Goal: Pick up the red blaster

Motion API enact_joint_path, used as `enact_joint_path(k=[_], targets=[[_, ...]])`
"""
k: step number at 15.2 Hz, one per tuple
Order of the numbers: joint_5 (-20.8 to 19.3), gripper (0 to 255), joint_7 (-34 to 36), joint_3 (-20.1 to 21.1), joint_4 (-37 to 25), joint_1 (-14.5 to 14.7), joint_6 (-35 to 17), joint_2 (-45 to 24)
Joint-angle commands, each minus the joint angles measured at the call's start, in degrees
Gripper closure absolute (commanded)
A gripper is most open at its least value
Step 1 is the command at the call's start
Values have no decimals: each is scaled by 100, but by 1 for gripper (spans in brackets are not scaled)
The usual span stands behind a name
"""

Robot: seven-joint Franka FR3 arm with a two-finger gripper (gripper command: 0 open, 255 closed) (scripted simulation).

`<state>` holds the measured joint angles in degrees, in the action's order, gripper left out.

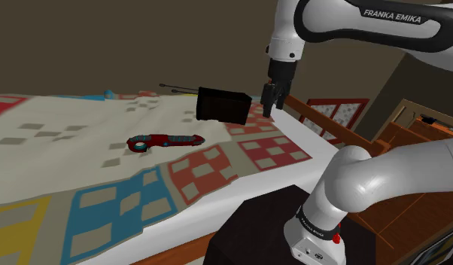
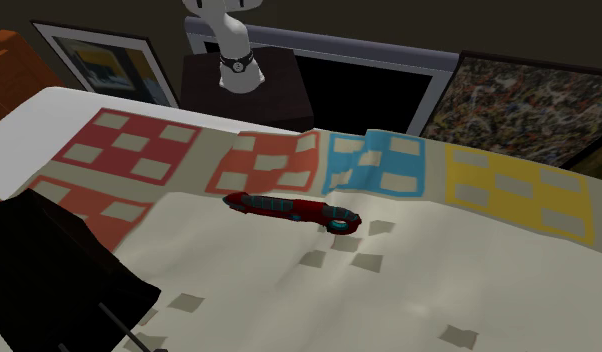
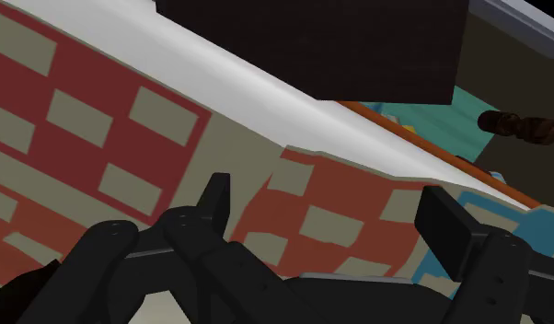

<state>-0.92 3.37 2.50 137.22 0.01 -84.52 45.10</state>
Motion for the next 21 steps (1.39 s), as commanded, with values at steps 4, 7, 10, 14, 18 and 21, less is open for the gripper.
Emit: enact_joint_path(k=[4, 7, 10, 14, 18, 21], targets=[[-162, 0, -508, -191, 216, 88, -694, -316], [-289, 0, -1002, -370, 348, 174, -1392, -715], [-379, 0, -1485, -538, 396, 266, -2079, -1188], [-426, 0, -2127, -737, 332, 404, -2956, -1908], [-374, 0, -2787, -894, 128, 555, -3755, -2695], [-263, 0, -3302, -979, -107, 671, -4285, -3308]])
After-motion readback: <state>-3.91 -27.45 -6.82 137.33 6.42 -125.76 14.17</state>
